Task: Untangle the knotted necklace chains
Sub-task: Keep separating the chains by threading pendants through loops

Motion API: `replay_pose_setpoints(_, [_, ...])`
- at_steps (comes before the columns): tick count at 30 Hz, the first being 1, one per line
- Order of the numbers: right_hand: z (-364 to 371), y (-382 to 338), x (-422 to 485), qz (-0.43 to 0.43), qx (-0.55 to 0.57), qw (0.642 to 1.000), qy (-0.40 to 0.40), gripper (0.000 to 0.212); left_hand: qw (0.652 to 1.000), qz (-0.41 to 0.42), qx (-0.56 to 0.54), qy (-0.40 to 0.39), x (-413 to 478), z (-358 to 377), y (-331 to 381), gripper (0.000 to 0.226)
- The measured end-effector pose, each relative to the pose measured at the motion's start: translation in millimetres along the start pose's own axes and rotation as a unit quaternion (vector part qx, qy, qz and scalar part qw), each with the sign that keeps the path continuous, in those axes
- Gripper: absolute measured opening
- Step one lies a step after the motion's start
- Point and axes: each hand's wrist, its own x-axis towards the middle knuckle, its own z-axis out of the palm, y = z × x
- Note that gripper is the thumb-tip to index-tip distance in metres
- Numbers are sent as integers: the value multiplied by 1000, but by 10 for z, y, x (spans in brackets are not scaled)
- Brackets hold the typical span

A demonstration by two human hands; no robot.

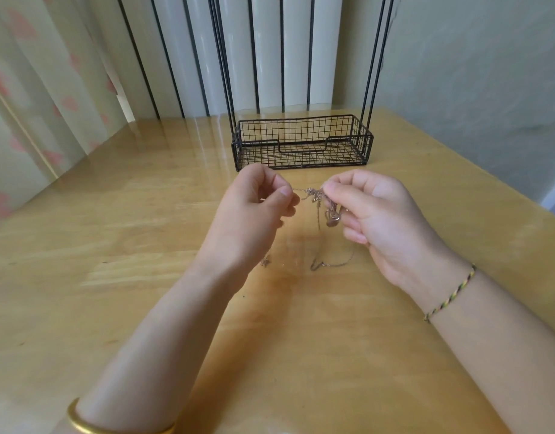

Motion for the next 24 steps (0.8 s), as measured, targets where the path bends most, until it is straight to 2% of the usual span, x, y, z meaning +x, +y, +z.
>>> replay_pose_setpoints(4, [19, 21, -3, 25, -23, 999, -17, 17, 999, 6, -23, 33, 2, 7, 14, 15])
replay_pose_setpoints(7, [27, 33, 10, 46, -30, 998, -21, 18, 998, 8, -62, 29, -3, 26, 31, 17])
replay_pose_setpoints(16, [4, -7, 21, 63, 82, 995, 12, 18, 975, -14, -221, -27, -24, 29, 100, 18])
replay_pose_setpoints(20, [-2, 3, 1, 40, 68, 997, 16, 18, 985, -43, -162, -34, -11, 20, 61, 12])
replay_pose_setpoints(24, [10, 14, -21, 7, 12, 1000, -5, 12, 998, -8, -45, -50, -16, 16, 9, 7])
